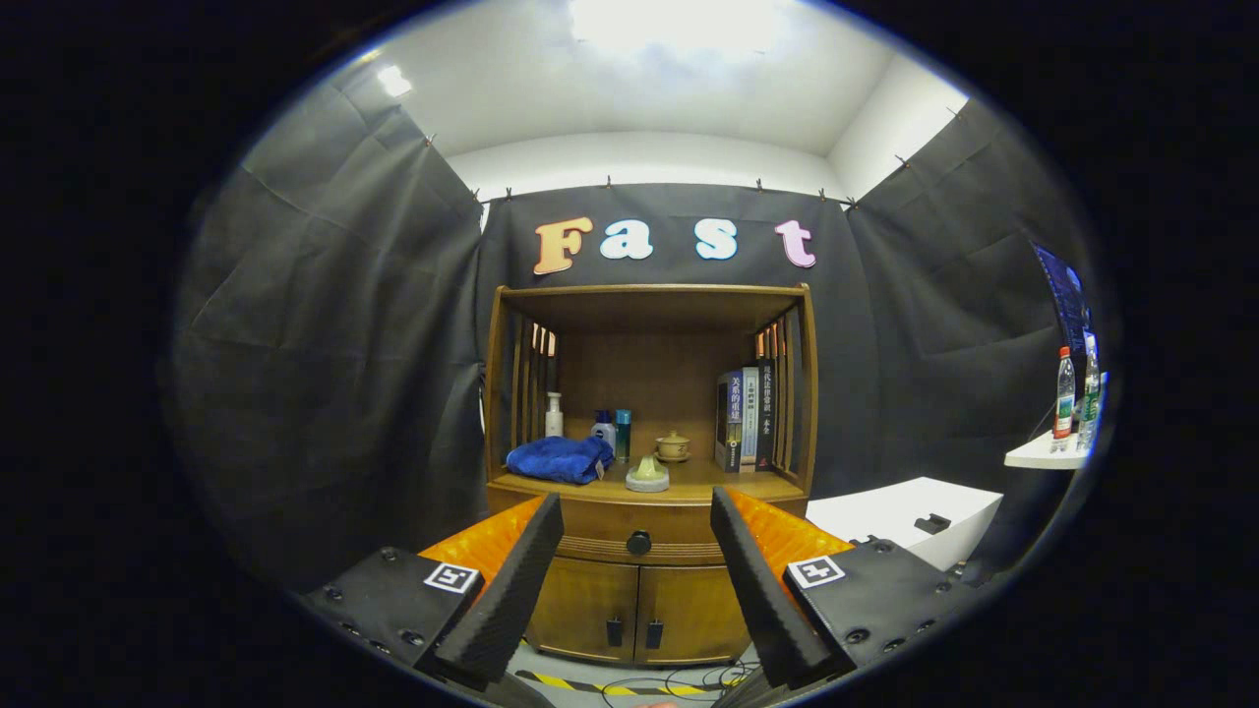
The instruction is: Pull open the drawer, take out the items inside it, and place them on the countertop above the cabinet.
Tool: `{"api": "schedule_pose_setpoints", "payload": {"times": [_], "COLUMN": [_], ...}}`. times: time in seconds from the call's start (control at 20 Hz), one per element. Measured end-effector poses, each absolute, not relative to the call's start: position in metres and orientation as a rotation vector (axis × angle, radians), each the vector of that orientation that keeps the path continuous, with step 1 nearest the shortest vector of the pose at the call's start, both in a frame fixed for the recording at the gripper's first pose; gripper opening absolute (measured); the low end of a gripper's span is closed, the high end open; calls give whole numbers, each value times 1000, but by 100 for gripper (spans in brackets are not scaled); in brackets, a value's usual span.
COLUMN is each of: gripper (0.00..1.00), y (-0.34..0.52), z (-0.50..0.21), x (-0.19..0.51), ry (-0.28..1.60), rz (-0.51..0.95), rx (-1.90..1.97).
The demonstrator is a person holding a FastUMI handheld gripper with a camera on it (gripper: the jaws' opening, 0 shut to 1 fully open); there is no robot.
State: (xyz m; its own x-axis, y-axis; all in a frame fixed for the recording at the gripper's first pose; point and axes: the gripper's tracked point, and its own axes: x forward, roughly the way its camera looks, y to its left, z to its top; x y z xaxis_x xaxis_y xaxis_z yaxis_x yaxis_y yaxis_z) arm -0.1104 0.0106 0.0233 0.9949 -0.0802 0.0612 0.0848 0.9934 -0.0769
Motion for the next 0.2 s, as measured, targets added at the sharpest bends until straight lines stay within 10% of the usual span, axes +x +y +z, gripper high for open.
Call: {"api": "schedule_pose_setpoints", "payload": {"times": [0.2], "gripper": [98], "y": [9], "z": [22], "x": [-109], "ry": [-57], "rz": [-81], "rx": [-46]}}
